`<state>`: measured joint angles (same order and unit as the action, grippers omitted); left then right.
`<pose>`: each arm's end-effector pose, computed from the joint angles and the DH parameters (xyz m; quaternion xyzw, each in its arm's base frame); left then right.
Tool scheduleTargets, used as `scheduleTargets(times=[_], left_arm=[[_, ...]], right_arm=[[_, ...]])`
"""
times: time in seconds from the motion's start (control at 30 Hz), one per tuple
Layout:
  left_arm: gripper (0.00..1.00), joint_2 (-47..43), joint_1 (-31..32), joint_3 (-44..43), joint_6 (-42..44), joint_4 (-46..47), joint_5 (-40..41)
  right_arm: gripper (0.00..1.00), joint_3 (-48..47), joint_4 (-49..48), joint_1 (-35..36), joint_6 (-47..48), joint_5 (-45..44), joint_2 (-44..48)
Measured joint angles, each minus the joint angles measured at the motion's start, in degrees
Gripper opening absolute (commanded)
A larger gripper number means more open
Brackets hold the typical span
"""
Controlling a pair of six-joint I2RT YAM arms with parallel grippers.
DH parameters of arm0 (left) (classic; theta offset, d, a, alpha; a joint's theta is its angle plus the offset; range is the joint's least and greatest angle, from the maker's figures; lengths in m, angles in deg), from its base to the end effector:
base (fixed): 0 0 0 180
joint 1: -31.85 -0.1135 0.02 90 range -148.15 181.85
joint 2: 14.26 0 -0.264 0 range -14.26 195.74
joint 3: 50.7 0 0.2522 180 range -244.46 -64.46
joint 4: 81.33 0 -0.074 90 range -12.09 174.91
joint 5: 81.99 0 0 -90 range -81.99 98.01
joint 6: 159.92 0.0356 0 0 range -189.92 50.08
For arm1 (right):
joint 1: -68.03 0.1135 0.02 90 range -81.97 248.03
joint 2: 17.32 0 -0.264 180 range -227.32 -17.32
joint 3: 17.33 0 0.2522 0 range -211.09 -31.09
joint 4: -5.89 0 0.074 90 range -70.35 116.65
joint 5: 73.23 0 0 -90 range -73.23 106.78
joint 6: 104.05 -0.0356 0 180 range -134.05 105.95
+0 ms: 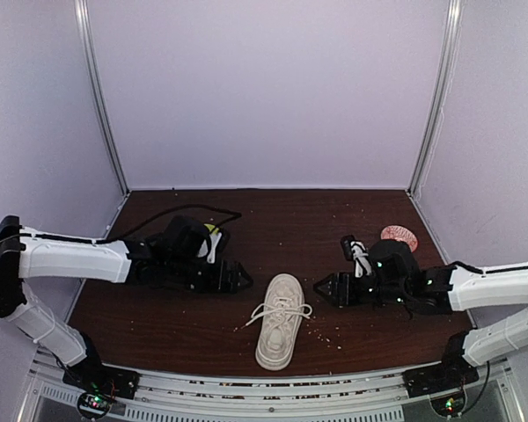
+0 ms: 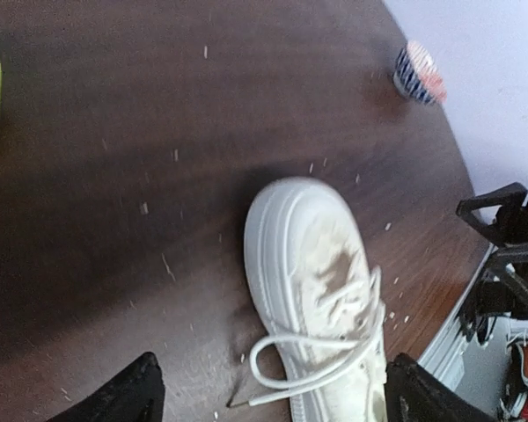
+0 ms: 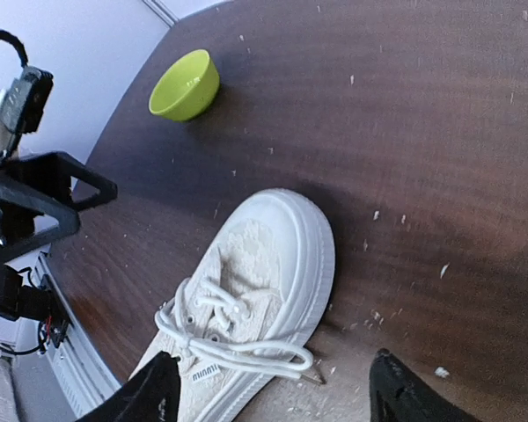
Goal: Tie the shoes
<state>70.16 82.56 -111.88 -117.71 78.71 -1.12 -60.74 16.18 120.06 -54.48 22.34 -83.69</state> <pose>0.1892 -0.2401 0.2020 0.0549 0.9137 -0.3476 0.2031 0.1437 0.1897 0.1970 -0.1118 0.8720 0.3723 0.2975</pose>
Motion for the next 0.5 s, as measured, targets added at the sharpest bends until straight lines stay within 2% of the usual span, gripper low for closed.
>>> scheduleTargets(times=[0.07, 0.1, 0.13, 0.23, 0.37, 0.43, 0.5], left_arm=[[0.90, -2.38, -2.51, -3.82, 3.30, -2.03, 0.68], [0.91, -3.48, -4.50, -4.94, 4.76, -2.38, 0.70], [0.91, -4.63, -7.15, -5.51, 6.21, -2.58, 0.94], [0.91, -7.78, -17.38, -4.24, 9.79, -3.32, 1.55], [0.92, -13.38, -37.24, 4.31, 12.33, -2.40, 1.09], [0.97, -17.35, -47.69, 9.18, 13.25, -2.93, 2.60], [0.98, -22.16, -54.82, 13.09, 14.45, -3.65, 5.99]], right_arm=[[0.88, -3.43, 3.52, -2.54, 2.67, -0.20, 1.62], [0.98, -5.51, 5.42, -4.79, 4.39, -0.28, 2.12], [1.00, -7.26, 7.08, -7.41, 5.77, -0.68, 2.45], [0.99, -10.91, 11.85, -13.88, 10.32, -1.11, 3.32], [1.00, -11.15, 14.88, -31.26, 15.34, -1.27, 5.95], [1.00, -10.01, 14.64, -39.41, 17.11, -1.49, 7.93], [1.00, -8.31, 13.84, -45.27, 18.32, -2.21, 9.86]])
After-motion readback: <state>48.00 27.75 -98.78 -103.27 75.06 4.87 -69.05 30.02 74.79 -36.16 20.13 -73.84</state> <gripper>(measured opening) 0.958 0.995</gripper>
